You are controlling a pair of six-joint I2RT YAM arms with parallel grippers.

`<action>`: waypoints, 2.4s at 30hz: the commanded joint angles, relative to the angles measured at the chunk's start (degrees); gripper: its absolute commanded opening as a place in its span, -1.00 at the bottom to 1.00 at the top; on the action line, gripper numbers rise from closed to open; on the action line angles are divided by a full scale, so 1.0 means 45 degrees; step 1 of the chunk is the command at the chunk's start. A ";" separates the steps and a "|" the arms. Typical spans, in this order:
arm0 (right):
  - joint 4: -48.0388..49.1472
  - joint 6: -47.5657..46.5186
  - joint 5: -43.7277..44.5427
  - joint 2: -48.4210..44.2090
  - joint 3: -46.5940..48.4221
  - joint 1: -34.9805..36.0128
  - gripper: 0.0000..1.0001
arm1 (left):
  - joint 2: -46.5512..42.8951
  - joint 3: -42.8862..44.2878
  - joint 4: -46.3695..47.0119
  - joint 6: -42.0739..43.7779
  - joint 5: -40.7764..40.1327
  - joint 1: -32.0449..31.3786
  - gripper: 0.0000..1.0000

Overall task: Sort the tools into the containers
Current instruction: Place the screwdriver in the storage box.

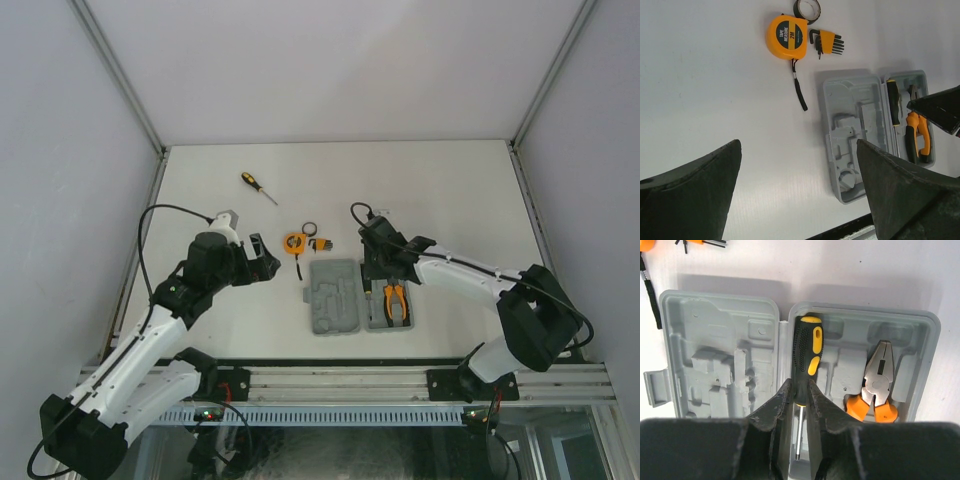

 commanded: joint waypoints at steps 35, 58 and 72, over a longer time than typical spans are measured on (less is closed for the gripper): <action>-0.0605 0.0225 -0.0788 0.0963 -0.0044 0.0432 -0.80 | 0.0128 -0.0291 0.0789 -0.0382 0.0518 0.0091 1.00; -0.2356 -0.0190 -0.0362 0.3396 0.0947 0.0510 -0.95 | 0.0289 -0.0350 0.0944 -0.0420 0.0532 0.0096 1.00; -0.2129 0.0298 -0.0854 0.5466 -0.0023 0.0999 -1.00 | 0.0275 -0.0482 0.1058 -0.0405 0.0485 0.0091 1.00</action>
